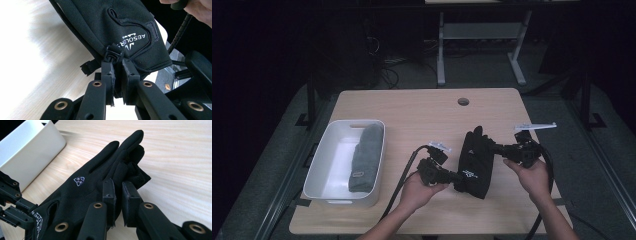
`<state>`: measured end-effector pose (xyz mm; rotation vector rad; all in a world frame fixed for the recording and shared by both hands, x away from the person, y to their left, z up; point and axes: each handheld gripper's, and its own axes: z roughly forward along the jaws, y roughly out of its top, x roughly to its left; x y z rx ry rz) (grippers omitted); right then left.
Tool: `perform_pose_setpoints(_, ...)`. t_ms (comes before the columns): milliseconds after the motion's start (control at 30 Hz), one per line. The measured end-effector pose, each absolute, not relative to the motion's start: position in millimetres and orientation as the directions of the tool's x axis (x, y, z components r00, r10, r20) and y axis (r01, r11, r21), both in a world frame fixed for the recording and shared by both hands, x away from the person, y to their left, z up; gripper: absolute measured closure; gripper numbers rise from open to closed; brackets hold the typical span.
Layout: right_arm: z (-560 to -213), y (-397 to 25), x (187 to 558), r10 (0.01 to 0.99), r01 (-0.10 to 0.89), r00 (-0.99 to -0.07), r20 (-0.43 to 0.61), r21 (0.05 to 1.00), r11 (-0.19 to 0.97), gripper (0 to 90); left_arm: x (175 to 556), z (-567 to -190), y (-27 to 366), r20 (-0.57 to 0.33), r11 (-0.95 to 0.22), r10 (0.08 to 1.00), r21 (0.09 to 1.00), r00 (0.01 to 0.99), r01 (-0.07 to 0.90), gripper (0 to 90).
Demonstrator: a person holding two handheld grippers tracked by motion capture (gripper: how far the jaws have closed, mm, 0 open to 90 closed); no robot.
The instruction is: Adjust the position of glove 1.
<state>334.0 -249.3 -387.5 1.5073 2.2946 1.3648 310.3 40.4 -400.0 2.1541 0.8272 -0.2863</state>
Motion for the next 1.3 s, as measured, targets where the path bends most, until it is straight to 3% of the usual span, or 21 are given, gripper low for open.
perform_pose_setpoints(1300,-349.8,-207.3,357.2,0.699,0.672,-0.579,0.42,0.731,0.118,82.2,311.2,-363.9,86.6,-0.416,-0.425,0.501,0.646,0.759,0.634,81.8)
